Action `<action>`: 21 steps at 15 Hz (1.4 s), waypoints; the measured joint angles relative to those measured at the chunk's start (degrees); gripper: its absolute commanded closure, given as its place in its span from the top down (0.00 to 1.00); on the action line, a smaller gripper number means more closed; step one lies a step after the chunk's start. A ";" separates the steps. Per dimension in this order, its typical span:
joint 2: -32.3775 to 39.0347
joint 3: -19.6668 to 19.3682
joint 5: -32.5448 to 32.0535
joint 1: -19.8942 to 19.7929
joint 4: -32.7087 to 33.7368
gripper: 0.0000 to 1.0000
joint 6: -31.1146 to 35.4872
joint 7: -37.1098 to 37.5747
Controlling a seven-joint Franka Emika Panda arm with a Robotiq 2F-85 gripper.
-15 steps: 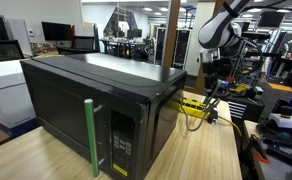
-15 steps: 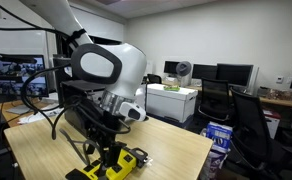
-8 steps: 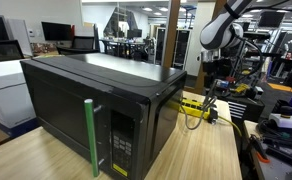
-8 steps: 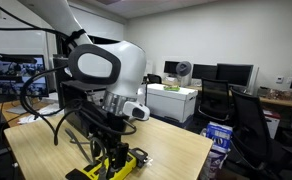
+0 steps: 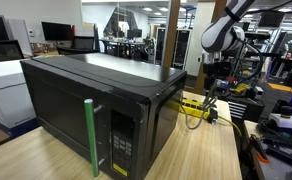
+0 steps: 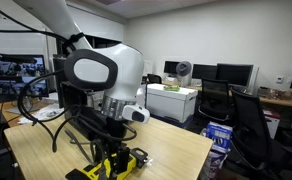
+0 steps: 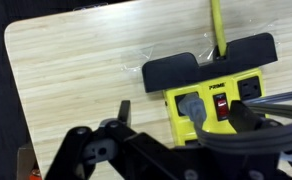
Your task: Unplug the gray plug from the extension cable and put it on the table
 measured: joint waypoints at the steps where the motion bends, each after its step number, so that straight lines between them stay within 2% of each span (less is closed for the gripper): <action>1: 0.36 0.00 0.00 -0.12 -0.26 1.00 1.49 -0.13; 6: 2.74 0.11 0.06 -0.31 -0.54 1.00 4.86 -0.15; 13: 4.14 1.46 0.12 -0.31 -1.02 1.00 6.01 -0.16; 14: 4.20 1.46 0.12 -0.31 -1.02 0.98 6.06 -0.15; 15: 4.24 1.46 0.12 -0.31 -1.02 0.73 6.12 -0.15; 17: 4.38 1.46 0.12 -0.32 -1.05 0.69 6.42 -0.16; 21: 4.86 1.47 0.12 -0.33 -1.08 0.42 7.13 -0.18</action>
